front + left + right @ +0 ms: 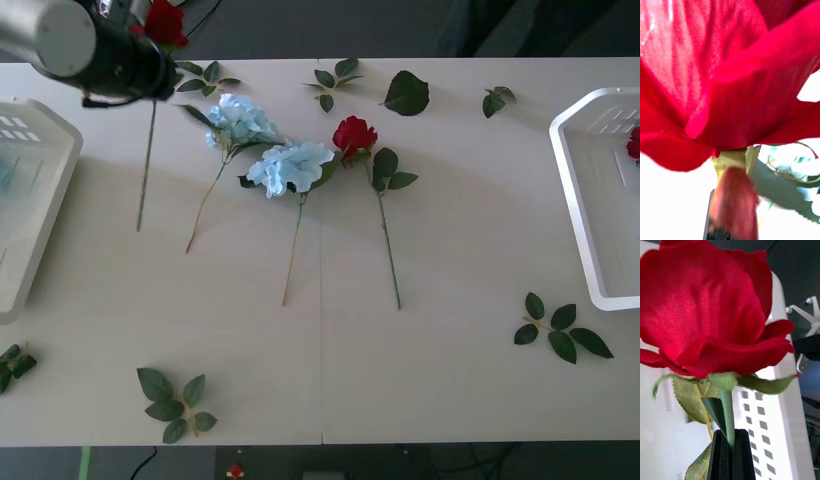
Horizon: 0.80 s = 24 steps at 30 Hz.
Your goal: Place the red flowers into the right box and the blue flowers into the left box. If a person shows an open palm, hand one flower to the person first, then continue sorting.
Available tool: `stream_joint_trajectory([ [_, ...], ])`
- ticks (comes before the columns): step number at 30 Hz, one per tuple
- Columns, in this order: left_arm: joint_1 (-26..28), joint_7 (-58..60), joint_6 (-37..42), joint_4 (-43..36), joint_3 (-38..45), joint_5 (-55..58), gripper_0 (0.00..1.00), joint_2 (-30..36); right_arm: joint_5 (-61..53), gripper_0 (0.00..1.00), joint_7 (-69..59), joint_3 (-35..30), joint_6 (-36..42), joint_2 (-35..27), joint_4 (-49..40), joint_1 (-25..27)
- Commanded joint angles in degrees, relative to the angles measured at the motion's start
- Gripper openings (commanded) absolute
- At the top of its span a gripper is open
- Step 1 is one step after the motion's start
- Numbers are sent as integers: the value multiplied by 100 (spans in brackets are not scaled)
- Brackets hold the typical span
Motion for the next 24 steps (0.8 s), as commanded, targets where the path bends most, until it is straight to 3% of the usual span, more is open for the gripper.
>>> stream_joint_trajectory([
  [1,-290,-161,52,-342,539,-492,0,310,84,0,318,-5,-551,-236,393,-23],
  [7,-290,-196,52,-571,1260,-483,0,108,172,1,282,276,-990,-236,587,-23],
  [8,-290,-214,52,-597,1374,-422,0,11,181,15,265,320,-1078,-236,631,-23],
  [9,-290,-223,43,-624,1497,-351,0,-103,199,66,256,355,-1157,-236,666,-23],
  [10,-246,-240,17,-668,1656,-263,0,-235,199,100,247,373,-1227,-236,692,-23],
  [17,940,-609,-247,-2285,3264,-615,0,-930,32,100,247,382,-1280,-236,701,-14],
  [20,1837,-1066,-229,-3410,4055,-510,0,-1211,-197,100,291,373,-1289,-271,666,-14],
  [24,2610,-1550,-229,-4324,4539,-176,0,-1518,-601,100,335,373,-1131,-385,490,30],
])
